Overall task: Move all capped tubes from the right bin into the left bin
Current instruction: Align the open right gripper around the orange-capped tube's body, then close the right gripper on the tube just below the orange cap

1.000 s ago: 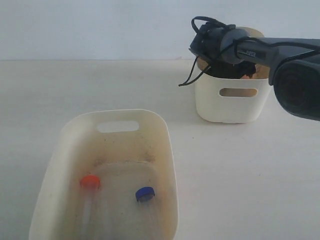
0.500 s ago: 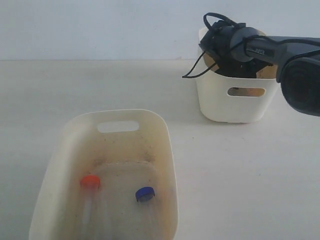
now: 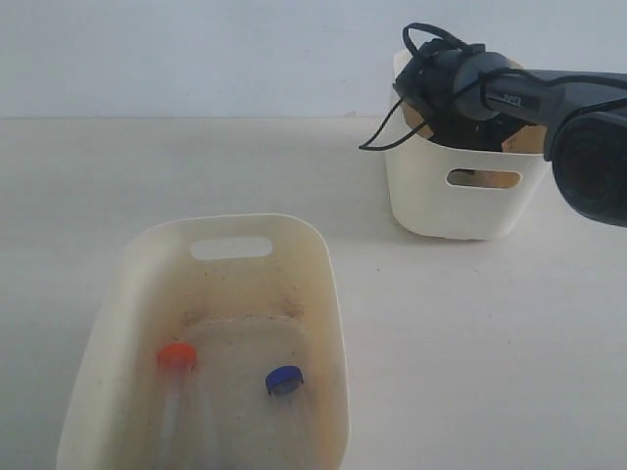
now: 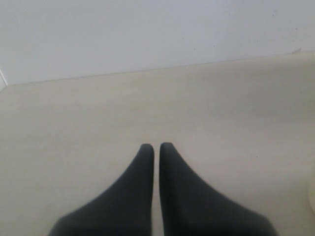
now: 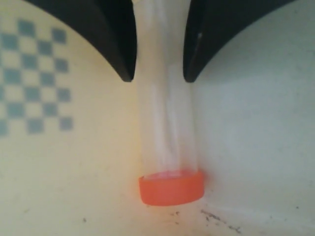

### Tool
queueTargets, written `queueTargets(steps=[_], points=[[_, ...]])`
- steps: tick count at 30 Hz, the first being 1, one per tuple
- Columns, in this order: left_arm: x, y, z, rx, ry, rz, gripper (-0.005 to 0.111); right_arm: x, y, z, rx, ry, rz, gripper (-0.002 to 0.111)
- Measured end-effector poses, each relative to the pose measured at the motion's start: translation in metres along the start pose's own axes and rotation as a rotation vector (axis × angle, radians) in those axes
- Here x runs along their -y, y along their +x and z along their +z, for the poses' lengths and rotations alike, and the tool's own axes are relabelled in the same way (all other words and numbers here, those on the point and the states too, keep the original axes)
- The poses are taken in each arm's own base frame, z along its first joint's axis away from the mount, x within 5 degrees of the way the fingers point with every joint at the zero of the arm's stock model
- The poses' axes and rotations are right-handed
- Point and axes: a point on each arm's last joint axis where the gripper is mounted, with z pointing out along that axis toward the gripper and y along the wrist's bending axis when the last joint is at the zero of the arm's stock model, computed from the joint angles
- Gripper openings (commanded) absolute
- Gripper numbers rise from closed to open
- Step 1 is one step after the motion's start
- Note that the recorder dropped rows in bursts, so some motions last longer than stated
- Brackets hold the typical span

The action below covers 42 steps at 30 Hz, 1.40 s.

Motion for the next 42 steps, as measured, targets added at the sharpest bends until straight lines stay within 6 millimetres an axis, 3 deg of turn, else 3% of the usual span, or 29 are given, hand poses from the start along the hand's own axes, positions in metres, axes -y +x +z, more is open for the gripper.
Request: queueTargets(steps=[11,18,26,27,29,31,32,42], points=[[0.0,0.0,0.0,0.0,0.0,0.0,0.004,0.001,-0.002,-0.004,0.002,-0.012,-0.013,0.0],[0.0,0.0,0.0,0.0,0.0,0.0,0.004,-0.003,-0.002,-0.009,-0.013,-0.109,0.042,0.0],[0.0,0.0,0.0,0.0,0.0,0.0,0.004,0.007,-0.009,-0.017,0.045,-0.057,0.024,0.0],[0.0,0.0,0.0,0.0,0.0,0.0,0.004,0.009,-0.012,-0.019,0.066,-0.038,0.018,0.002],[0.0,0.0,0.0,0.0,0.0,0.0,0.004,0.011,-0.016,-0.022,0.106,-0.031,0.009,0.018],[0.0,0.0,0.0,0.0,0.0,0.0,0.004,0.01,-0.018,-0.022,0.132,-0.047,0.012,0.043],[0.0,0.0,0.0,0.0,0.0,0.0,0.004,0.009,-0.019,-0.023,0.147,-0.055,0.013,0.048],[0.0,0.0,0.0,0.0,0.0,0.0,0.004,0.006,-0.026,-0.019,0.24,-0.052,0.007,0.049]])
